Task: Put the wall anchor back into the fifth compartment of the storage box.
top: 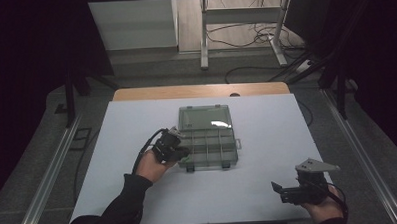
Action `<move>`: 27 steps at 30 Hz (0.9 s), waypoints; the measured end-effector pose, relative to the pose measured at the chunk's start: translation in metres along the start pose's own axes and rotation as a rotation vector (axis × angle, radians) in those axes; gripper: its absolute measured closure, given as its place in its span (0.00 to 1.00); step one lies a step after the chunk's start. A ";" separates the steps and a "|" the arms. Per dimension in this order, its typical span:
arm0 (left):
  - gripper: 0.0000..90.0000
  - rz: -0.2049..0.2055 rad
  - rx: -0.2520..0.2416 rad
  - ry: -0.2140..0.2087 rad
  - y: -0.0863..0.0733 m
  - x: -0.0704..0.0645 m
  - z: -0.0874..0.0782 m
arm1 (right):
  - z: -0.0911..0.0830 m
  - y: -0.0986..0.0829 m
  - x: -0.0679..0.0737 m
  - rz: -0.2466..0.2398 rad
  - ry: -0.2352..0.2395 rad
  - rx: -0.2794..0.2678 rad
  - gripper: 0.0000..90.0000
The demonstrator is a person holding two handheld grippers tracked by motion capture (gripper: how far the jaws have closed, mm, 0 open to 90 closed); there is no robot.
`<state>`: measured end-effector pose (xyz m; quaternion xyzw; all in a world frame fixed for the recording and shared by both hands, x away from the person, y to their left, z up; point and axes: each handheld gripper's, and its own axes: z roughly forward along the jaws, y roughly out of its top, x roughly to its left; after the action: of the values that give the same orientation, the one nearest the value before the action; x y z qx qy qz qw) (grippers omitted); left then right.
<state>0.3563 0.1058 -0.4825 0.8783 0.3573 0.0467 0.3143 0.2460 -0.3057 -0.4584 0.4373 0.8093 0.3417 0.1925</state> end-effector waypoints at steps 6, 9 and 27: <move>0.83 -0.004 -0.012 -0.001 0.000 0.000 -0.003 | -0.001 0.000 0.000 0.003 0.000 -0.001 0.00; 0.78 -0.008 -0.024 0.011 -0.002 0.001 -0.008 | -0.001 0.000 0.000 0.004 -0.001 -0.007 0.00; 0.36 -0.038 -0.109 -0.003 -0.011 0.000 -0.032 | -0.002 0.000 0.000 0.004 -0.001 -0.014 0.00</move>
<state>0.3398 0.1290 -0.4635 0.8530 0.3704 0.0585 0.3630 0.2444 -0.3063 -0.4573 0.4375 0.8059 0.3478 0.1953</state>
